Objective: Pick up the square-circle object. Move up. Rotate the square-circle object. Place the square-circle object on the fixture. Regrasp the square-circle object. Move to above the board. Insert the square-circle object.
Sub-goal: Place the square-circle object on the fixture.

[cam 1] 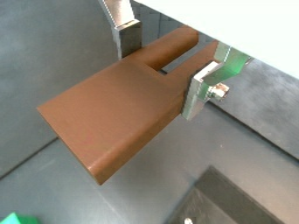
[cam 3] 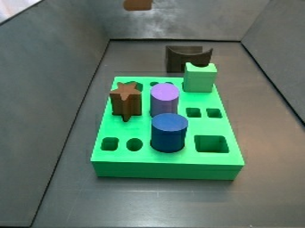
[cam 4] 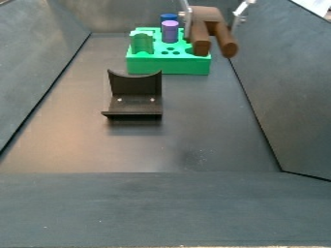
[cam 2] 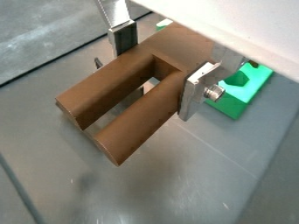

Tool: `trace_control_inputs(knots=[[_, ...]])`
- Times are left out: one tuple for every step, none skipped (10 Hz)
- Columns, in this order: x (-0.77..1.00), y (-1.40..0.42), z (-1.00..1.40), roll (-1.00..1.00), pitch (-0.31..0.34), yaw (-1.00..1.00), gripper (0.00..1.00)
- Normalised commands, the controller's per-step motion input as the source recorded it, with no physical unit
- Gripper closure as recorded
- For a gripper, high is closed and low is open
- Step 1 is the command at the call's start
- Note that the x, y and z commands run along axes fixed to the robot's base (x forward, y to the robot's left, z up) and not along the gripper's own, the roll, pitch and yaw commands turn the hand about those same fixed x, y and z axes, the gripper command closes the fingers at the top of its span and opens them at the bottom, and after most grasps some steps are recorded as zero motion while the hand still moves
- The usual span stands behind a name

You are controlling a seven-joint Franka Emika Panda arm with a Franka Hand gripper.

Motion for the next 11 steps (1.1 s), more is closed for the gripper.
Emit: trace_control_inputs(knots=[[1.00, -0.21, -0.09, -0.12, 0.000, 0.02, 1.00], [1.00, -0.17, -0.08, -0.09, 0.008, 0.02, 1.00], [1.00, -0.16, -0.07, -0.08, 0.013, 0.02, 1.00], [1.00, -0.12, -0.06, -0.06, 0.027, 0.02, 1.00], [1.00, -0.11, -0.06, -0.06, 0.034, 0.02, 1.00], [1.00, -0.08, -0.05, -0.06, 0.044, 0.03, 1.00], [1.00, -0.07, -0.05, -0.07, 0.051, 0.02, 1.00], [0.85, -0.03, -0.03, -0.08, 0.067, 0.02, 1.00], [0.75, -0.01, -0.02, -0.08, 0.078, 0.02, 1.00], [0.65, -0.01, -0.01, -0.09, 0.089, 0.02, 1.00], [0.52, -0.01, -0.01, -0.09, 0.105, 0.02, 1.00]])
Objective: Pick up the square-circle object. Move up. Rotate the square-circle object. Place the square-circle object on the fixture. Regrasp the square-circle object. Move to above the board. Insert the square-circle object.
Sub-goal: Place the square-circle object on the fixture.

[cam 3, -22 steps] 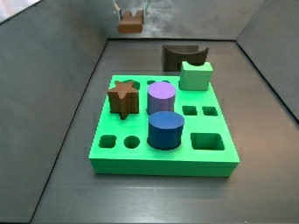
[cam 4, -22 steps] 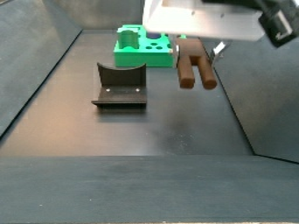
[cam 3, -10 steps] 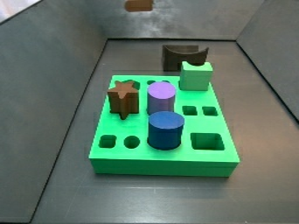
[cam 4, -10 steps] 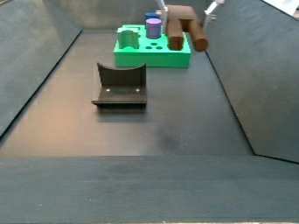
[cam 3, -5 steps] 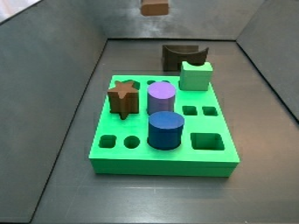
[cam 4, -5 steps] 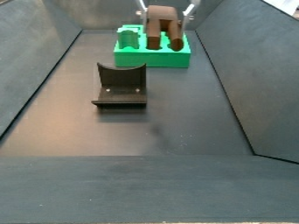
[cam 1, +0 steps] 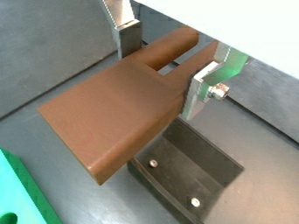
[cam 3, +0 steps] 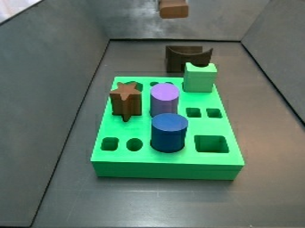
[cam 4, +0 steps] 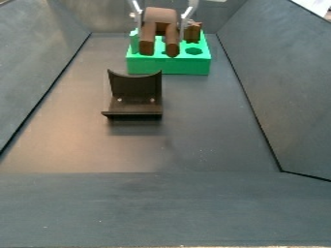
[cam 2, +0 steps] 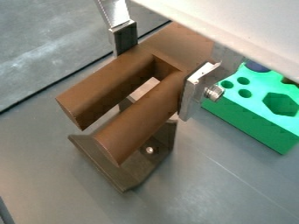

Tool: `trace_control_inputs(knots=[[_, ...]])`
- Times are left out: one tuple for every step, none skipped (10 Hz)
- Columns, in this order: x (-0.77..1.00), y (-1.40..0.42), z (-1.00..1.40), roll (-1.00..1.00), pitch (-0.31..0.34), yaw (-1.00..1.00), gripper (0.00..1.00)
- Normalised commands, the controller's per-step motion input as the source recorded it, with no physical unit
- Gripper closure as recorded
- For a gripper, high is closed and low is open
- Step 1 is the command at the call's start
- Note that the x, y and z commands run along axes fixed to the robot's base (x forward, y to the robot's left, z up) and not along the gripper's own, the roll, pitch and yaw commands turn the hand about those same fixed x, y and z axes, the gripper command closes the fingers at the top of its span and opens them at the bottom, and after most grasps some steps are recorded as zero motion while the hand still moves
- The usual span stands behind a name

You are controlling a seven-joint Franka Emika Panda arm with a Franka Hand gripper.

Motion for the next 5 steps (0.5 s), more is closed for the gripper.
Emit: trace_control_inputs(knots=[[0.88, -0.18, 0.20, -1.00, 0.076, 0.04, 1.00], [0.76, -0.15, 0.19, -1.00, 0.085, 0.03, 1.00], [0.64, -0.04, 0.08, -1.00, 0.097, 0.01, 1.00], [0.57, -0.01, 0.02, -1.00, 0.105, 0.00, 1.00], [0.51, 0.01, 0.01, -1.00, 0.117, -0.01, 1.00]])
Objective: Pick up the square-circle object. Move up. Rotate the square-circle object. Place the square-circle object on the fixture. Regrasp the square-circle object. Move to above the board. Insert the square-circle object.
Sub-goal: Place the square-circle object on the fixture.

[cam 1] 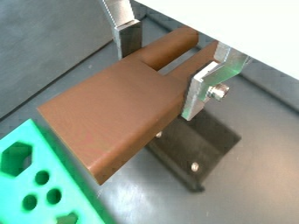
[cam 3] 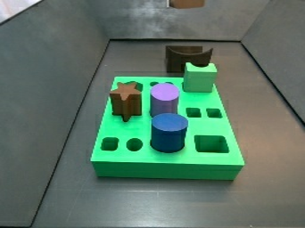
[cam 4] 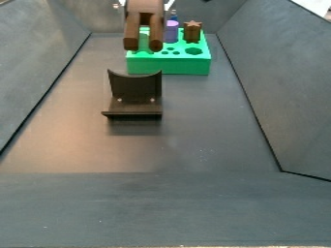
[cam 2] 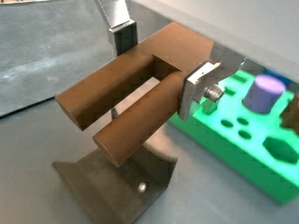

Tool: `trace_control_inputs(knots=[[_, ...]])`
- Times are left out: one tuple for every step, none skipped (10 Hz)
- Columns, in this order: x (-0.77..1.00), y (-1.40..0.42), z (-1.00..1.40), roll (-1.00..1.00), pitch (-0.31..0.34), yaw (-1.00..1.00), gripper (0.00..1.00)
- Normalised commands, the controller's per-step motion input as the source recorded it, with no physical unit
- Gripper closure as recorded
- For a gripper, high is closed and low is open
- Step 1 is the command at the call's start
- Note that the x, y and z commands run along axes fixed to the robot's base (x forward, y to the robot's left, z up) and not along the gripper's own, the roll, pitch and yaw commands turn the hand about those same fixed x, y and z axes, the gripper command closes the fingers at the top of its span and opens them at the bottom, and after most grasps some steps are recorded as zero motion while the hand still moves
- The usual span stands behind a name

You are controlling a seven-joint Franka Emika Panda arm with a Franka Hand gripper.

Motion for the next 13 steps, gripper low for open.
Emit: trace_control_inputs(knots=[[0.43, 0.02, 0.01, -1.00, 0.132, -0.02, 1.00], [0.34, 0.03, 0.00, -1.00, 0.147, -0.04, 1.00], [0.27, 0.04, -0.01, -1.00, 0.159, -0.06, 1.00], [0.20, 0.04, -0.01, -1.00, 0.172, -0.09, 1.00], [0.11, 0.05, -0.01, -0.82, 0.159, -0.11, 1.00], [0.07, 0.05, -0.01, -0.59, 0.109, -0.13, 1.00], [0.07, 0.04, -0.01, -0.47, 0.092, -0.13, 1.00], [0.07, 0.03, -0.01, -0.27, 0.065, -0.12, 1.00], [0.13, 0.13, -1.00, -1.00, 0.198, -0.07, 1.00], [0.14, 0.14, -1.00, -1.00, 0.191, -0.09, 1.00], [0.15, 0.14, -1.00, -1.00, 0.206, -0.11, 1.00], [0.17, 0.14, -1.00, -0.88, 0.205, -0.16, 1.00], [0.18, 0.14, -1.00, -0.71, 0.173, -0.18, 1.00]])
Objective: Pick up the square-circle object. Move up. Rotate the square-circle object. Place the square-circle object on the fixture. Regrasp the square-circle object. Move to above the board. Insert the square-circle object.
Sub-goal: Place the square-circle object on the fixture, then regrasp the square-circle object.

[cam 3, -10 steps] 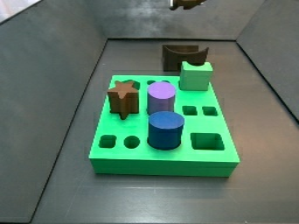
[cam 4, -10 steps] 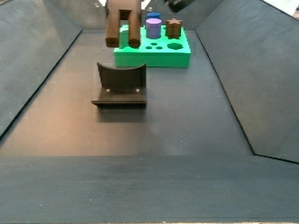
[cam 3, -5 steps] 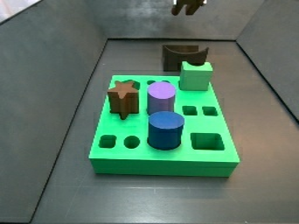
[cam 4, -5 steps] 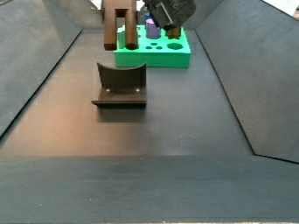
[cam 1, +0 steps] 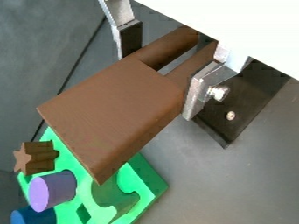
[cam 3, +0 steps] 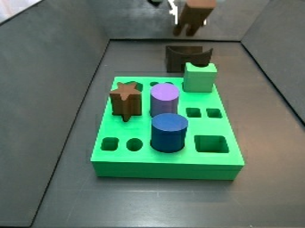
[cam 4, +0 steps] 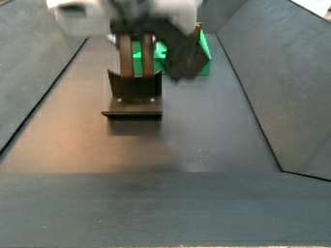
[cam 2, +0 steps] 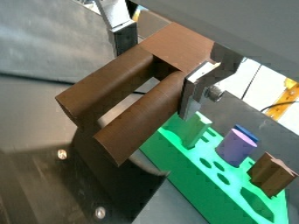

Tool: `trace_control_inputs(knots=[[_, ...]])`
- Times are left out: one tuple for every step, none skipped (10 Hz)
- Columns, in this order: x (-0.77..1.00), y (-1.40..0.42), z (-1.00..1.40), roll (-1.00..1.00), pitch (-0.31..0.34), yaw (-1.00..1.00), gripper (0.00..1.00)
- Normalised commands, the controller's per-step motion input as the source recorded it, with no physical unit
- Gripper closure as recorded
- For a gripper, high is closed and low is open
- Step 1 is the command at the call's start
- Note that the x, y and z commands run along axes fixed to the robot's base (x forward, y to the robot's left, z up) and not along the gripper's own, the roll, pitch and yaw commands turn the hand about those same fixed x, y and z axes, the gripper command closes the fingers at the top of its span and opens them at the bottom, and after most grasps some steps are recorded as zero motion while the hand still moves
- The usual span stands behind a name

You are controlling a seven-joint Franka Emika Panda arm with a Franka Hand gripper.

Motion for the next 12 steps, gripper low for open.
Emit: trace_control_inputs(knots=[[0.18, 0.15, -1.00, -0.55, 0.136, -0.20, 1.00], [0.20, 0.14, -1.00, -0.33, 0.090, -0.21, 1.00], [0.21, 0.14, -1.00, -0.23, 0.058, -0.20, 1.00], [0.17, 0.12, -0.80, -0.19, 0.022, -0.19, 1.00], [0.13, 0.09, -0.53, -0.18, -0.006, -0.16, 1.00], [0.11, 0.07, -0.34, -0.16, -0.017, -0.14, 1.00], [0.09, 0.06, -0.19, -0.15, -0.026, -0.11, 1.00], [0.00, -0.50, -0.17, 0.00, 0.000, 0.00, 1.00], [0.00, 0.00, 0.00, 0.00, 0.000, 0.00, 0.00], [0.00, 0.00, 1.00, 0.02, 0.002, 0.01, 0.00], [0.00, 0.00, 1.00, 0.02, 0.006, 0.01, 0.00], [-0.03, 0.00, 1.00, 0.03, 0.018, 0.02, 0.00]])
